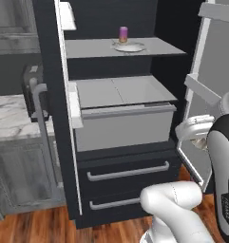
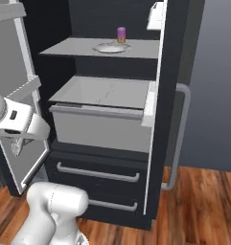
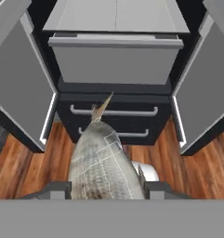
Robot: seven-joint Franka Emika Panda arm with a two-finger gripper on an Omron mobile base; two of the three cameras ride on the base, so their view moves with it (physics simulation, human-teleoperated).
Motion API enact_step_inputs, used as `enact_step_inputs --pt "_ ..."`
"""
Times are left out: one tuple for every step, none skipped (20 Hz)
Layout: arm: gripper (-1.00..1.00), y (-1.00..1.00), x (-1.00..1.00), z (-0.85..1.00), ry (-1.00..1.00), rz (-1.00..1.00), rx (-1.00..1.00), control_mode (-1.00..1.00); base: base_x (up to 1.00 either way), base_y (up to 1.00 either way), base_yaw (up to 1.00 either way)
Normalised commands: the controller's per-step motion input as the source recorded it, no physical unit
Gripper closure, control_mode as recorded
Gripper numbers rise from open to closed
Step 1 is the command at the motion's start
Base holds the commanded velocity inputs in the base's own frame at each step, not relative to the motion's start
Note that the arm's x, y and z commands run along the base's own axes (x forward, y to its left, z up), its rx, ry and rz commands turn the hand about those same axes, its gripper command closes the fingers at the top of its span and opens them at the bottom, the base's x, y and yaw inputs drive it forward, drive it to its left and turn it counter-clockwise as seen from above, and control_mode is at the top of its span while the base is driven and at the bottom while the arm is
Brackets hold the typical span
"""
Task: Retrieve the fish from the fridge and place it on the saucepan with marinade on the stove.
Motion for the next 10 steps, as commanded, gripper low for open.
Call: enact_step_inputs --pt "1.0 0.0 0.0 0.0 0.0 0.0 0.0 1.0 -1.0 -0.04 0.0" --pt "1.0 0.0 0.0 0.0 0.0 0.0 0.0 1.0 -1.0 -0.02 0.0" --pt "1.0 0.0 0.0 0.0 0.0 0.0 0.0 1.0 -1.0 -0.02 0.0" --pt "1.0 0.0 0.0 0.0 0.0 0.0 0.0 1.0 -1.0 -0.02 0.0" --pt "1.0 0.0 0.0 0.0 0.0 0.0 0.0 1.0 -1.0 -0.01 0.01" --pt "1.0 0.0 0.0 0.0 0.0 0.0 0.0 1.0 -1.0 0.0 0.03" --pt "1.0 0.0 0.0 0.0 0.0 0.0 0.0 1.0 -1.0 0.0 0.05" --pt "1.0 0.0 0.0 0.0 0.0 0.0 0.0 1.0 -1.0 0.0 0.09" --pt "1.0 0.0 0.0 0.0 0.0 0.0 0.0 1.0 -1.0 0.0 0.18" --pt "1.0 0.0 0.0 0.0 0.0 0.0 0.0 1.0 -1.0 0.02 0.27"
